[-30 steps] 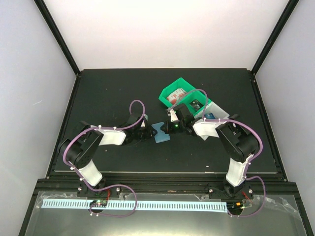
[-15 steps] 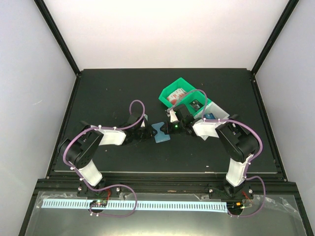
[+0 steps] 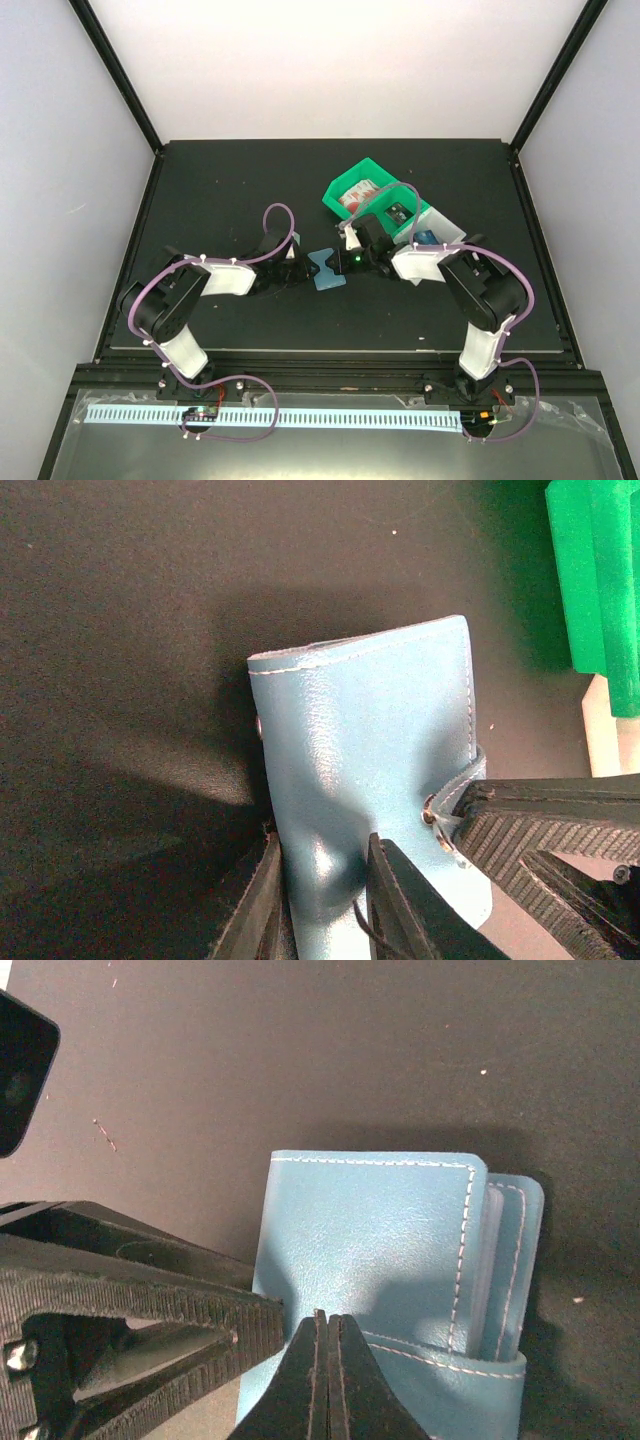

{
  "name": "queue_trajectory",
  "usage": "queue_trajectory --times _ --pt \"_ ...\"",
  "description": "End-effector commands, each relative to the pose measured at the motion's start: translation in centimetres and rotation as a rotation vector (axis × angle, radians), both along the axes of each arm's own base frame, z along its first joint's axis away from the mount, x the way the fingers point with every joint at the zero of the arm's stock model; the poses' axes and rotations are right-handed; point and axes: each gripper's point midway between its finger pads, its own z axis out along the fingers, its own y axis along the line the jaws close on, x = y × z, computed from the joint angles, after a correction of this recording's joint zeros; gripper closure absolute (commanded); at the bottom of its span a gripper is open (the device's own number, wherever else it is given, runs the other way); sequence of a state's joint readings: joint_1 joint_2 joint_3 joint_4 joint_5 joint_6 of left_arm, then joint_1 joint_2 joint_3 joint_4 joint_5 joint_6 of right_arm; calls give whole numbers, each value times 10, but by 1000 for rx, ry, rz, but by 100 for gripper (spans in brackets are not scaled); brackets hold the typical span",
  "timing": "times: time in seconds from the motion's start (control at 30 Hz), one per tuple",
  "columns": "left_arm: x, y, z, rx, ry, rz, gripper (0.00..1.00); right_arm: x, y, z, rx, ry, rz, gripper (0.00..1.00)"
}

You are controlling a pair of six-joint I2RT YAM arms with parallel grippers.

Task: Put the credit cards into the card holder
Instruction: Close the card holder at the center of the board.

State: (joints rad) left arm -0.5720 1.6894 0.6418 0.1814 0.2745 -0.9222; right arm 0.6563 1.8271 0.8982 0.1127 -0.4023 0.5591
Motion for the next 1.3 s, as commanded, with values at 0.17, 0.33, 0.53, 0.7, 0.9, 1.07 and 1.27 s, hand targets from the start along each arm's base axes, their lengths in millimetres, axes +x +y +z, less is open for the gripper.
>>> queue_trajectory --times 0.17,0.33,0.53,0.7,0.9,1.07,1.27 --pt "-73 62 -84 304 308 17 74 3 -3 22 53 -79 -42 99" --pt "-73 62 -84 303 309 15 74 6 -2 20 52 -79 -53 99" --pt "-74 62 -84 301 312 14 74 13 -1 17 39 -88 -71 99" --pt "-74 62 -85 301 312 13 74 11 2 12 33 -77 -49 99" --pt "-74 61 -86 297 316 12 74 6 4 3 21 -59 -27 99" --pt "-74 61 -86 297 316 10 74 6 5 0 16 -52 -22 99" --pt "-74 60 -86 295 316 9 74 2 4 -4 8 -38 -11 99"
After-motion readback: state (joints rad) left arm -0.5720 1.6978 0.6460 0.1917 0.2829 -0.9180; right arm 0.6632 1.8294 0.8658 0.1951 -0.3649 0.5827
